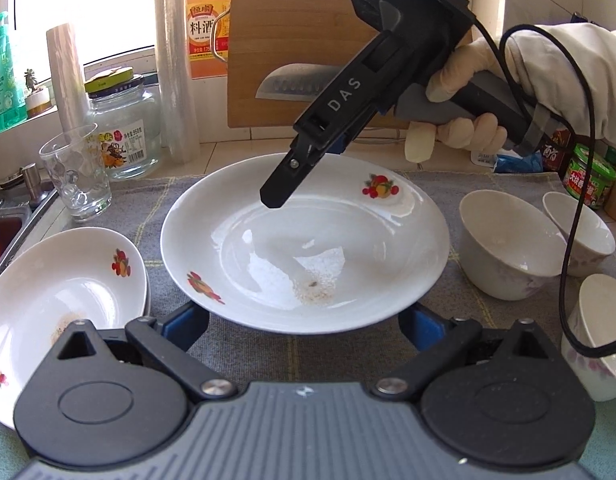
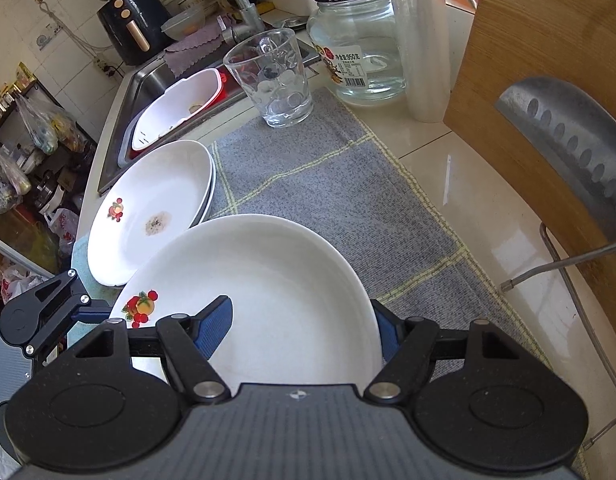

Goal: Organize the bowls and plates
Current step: 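Lift the plate with the right gripper and carry it over the plate stack, then lower the held plate onto the stacked plates with the right gripper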

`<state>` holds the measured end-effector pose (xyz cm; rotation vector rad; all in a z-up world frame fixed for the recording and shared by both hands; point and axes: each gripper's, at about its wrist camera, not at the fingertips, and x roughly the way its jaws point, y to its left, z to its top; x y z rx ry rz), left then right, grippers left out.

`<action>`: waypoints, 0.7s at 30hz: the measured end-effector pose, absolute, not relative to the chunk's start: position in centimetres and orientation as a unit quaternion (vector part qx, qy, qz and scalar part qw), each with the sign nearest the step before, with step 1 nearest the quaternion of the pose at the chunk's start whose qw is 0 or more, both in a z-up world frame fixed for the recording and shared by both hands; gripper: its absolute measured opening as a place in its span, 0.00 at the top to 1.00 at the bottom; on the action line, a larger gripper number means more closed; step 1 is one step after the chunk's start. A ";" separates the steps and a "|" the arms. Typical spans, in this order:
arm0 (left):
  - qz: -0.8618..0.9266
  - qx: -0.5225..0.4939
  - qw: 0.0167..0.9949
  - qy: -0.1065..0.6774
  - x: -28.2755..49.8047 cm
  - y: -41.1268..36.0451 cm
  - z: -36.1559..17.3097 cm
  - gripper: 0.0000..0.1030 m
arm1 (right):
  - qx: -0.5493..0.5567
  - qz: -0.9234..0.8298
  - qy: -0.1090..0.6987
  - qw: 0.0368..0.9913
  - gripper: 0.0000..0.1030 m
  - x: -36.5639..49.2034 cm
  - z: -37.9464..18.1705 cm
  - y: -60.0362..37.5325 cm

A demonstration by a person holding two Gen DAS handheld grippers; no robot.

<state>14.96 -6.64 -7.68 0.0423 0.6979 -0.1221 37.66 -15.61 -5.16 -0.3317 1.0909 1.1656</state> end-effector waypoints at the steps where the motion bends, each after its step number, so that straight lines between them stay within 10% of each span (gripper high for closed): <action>1: -0.061 0.021 0.938 0.341 14.8 -6.6 -7.5 0.03 | -0.147 0.520 0.486 0.686 0.25 37.5 -5.0 -15.6; 21: -0.045 0.012 0.944 0.327 11.2 -2.4 -5.0 0.03 | -0.158 0.534 0.467 0.687 0.25 34.1 -2.6 -10.1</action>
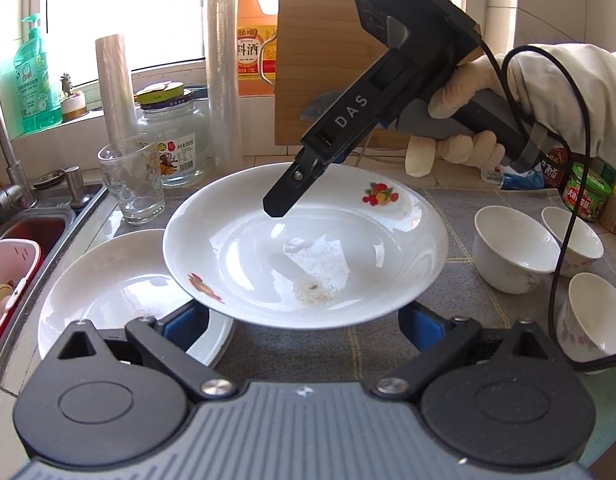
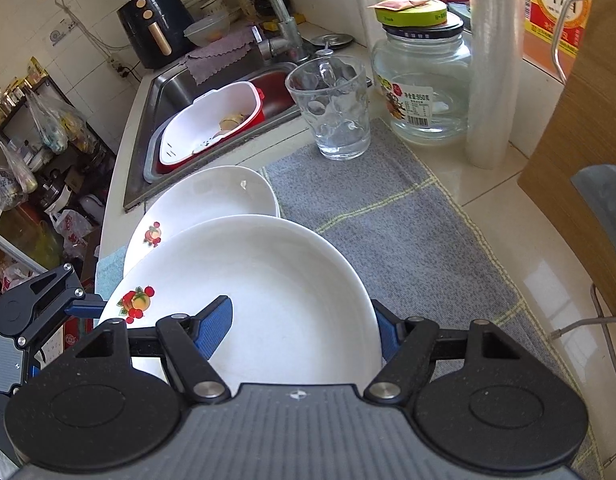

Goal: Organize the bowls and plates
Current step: 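Lower the held plate onto the stacked plates with the right gripper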

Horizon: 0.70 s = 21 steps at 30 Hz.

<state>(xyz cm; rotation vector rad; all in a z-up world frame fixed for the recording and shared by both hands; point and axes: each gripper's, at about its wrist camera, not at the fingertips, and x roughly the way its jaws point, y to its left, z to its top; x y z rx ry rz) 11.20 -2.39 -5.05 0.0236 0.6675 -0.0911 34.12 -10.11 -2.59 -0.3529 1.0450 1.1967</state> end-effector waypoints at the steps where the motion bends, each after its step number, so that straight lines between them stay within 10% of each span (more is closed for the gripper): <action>1: -0.043 0.010 0.944 0.328 11.1 -2.1 -5.0 0.03 | -0.158 0.536 0.466 0.686 0.25 34.0 -2.6 -9.7; 21: 0.006 -0.017 0.941 0.339 8.7 5.0 -4.8 0.03 | -0.181 0.570 0.463 0.654 0.25 32.0 -3.5 0.0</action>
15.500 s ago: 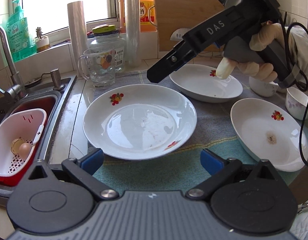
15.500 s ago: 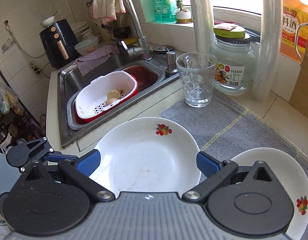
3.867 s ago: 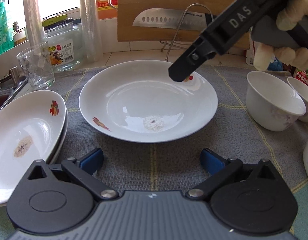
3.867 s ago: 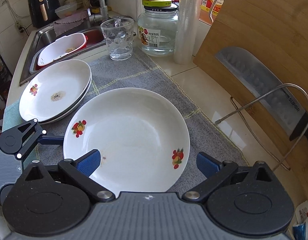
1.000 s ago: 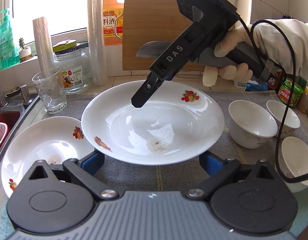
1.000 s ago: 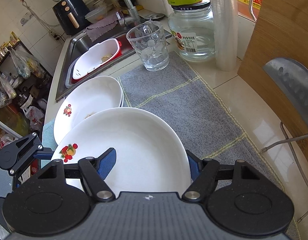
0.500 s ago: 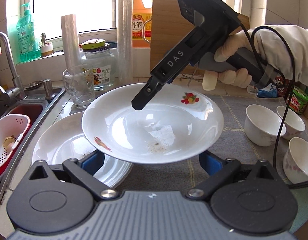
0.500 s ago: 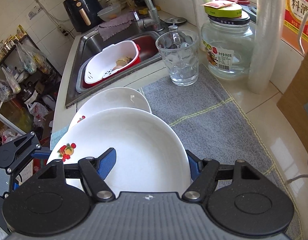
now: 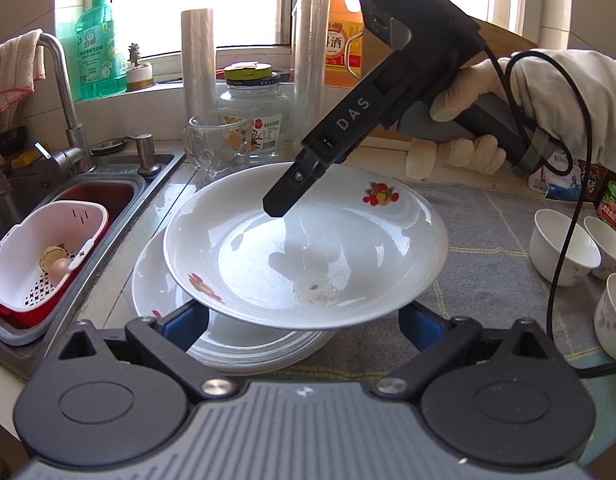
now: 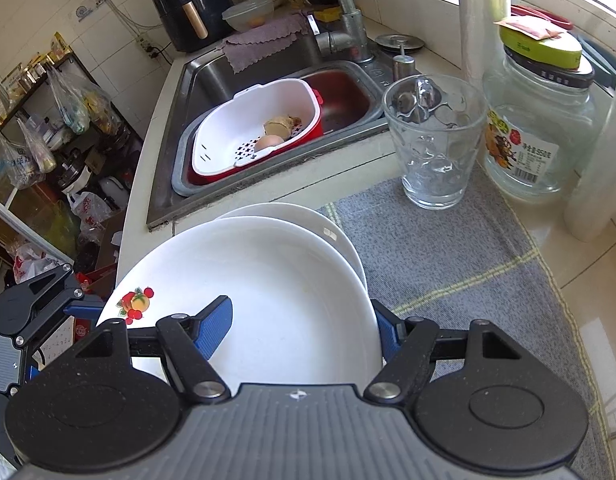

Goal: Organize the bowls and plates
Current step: 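Lower the held plate onto the stacked plates with the right gripper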

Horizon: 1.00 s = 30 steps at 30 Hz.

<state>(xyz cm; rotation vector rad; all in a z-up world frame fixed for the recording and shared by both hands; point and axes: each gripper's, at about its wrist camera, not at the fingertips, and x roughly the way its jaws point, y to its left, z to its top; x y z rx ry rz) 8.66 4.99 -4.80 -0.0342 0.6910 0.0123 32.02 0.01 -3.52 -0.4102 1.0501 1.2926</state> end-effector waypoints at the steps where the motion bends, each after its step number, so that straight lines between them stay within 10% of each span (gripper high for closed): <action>1: 0.007 -0.017 0.940 0.340 8.5 5.3 -4.8 0.03 | -0.182 0.571 0.464 0.653 0.25 32.0 -3.6 0.3; 30: 0.023 -0.027 0.931 0.364 8.0 7.4 -5.6 0.03 | -0.174 0.561 0.486 0.648 0.25 31.1 -6.5 2.8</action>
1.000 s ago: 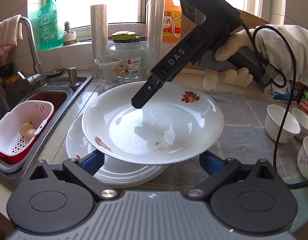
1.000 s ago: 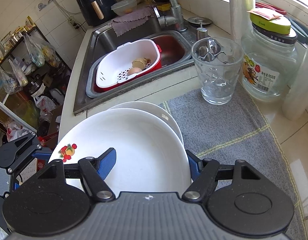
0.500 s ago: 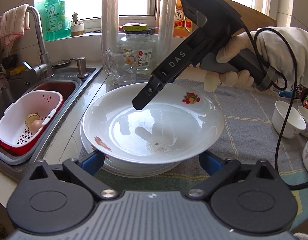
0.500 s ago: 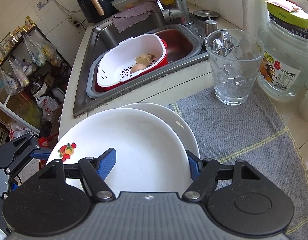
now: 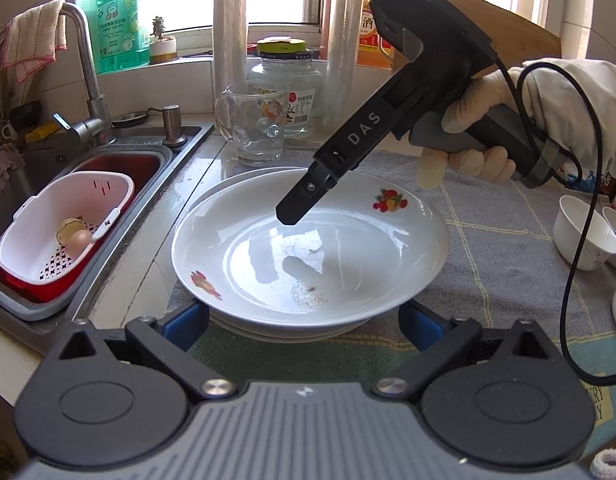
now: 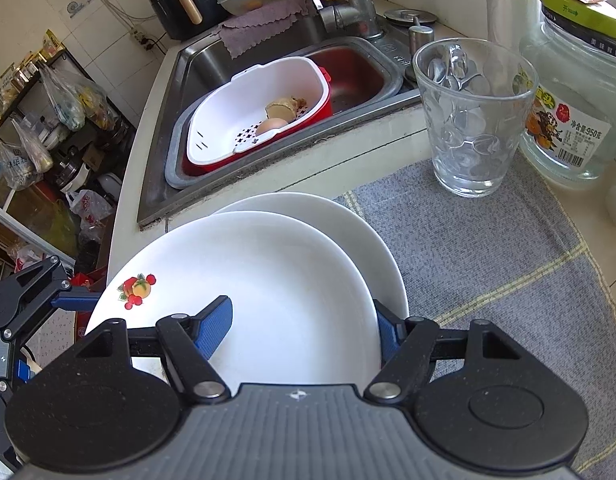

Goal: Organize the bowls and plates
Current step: 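Lower the held plate onto the stacked plates with the right gripper, then open the right gripper and pull it back from the plate stack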

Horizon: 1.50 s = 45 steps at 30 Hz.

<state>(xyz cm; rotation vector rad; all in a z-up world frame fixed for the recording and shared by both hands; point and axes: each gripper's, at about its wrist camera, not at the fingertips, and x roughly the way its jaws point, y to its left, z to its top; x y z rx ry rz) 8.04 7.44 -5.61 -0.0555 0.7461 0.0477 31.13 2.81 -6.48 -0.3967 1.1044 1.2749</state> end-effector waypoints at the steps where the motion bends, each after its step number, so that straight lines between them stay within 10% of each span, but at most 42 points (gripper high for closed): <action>1: 0.024 -0.027 0.930 0.365 8.0 7.5 -5.6 0.03 | -0.175 0.560 0.486 0.648 0.25 31.1 -6.5 2.8; 45: 0.004 0.013 0.941 0.339 8.1 7.6 -6.0 0.03 | -0.180 0.520 0.475 0.687 0.24 27.7 -4.5 -1.4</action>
